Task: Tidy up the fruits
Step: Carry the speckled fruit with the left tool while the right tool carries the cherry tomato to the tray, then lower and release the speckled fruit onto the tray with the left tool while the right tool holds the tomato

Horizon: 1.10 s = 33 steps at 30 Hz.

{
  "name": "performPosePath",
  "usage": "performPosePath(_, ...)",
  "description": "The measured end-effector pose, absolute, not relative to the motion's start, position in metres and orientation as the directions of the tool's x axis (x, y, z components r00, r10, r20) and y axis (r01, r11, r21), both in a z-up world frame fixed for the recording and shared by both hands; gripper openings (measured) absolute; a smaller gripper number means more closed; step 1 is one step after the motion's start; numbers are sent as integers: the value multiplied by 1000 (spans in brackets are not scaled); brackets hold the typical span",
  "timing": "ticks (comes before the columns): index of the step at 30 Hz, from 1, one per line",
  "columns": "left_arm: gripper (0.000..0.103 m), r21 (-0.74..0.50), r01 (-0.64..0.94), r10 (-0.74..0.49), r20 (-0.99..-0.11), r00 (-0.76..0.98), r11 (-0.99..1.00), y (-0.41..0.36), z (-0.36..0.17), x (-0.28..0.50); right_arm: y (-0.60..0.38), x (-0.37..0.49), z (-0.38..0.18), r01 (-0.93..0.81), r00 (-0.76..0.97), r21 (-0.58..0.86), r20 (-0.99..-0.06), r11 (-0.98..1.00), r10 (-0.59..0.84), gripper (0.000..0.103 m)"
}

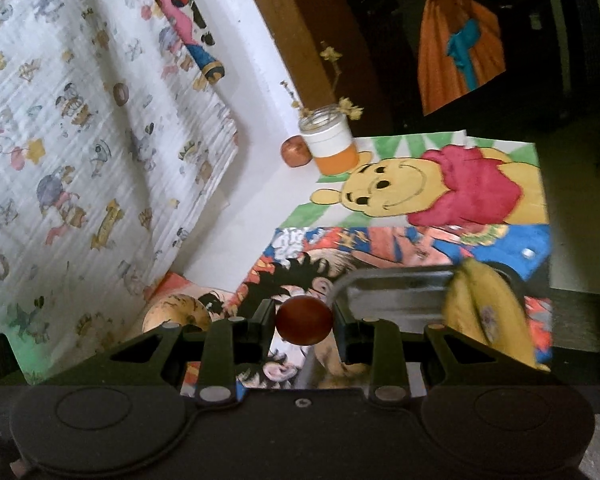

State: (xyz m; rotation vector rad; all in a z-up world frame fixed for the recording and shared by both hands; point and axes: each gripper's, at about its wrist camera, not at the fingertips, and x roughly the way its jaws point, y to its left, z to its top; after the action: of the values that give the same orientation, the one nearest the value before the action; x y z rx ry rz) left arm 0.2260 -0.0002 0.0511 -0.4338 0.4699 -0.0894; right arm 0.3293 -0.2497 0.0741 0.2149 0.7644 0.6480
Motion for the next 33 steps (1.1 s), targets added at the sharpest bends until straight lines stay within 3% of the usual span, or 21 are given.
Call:
performPosePath(22, 59, -348, 131, -302, -498, 813, 928, -77, 26, 189, -336, 228, 23, -358, 654, 362, -561, 860, 508, 33)
performPosePath(33, 59, -314, 162, -317, -542, 778, 936, -95, 12, 184, -357, 197, -4, -248, 707, 442, -525, 862, 473, 33)
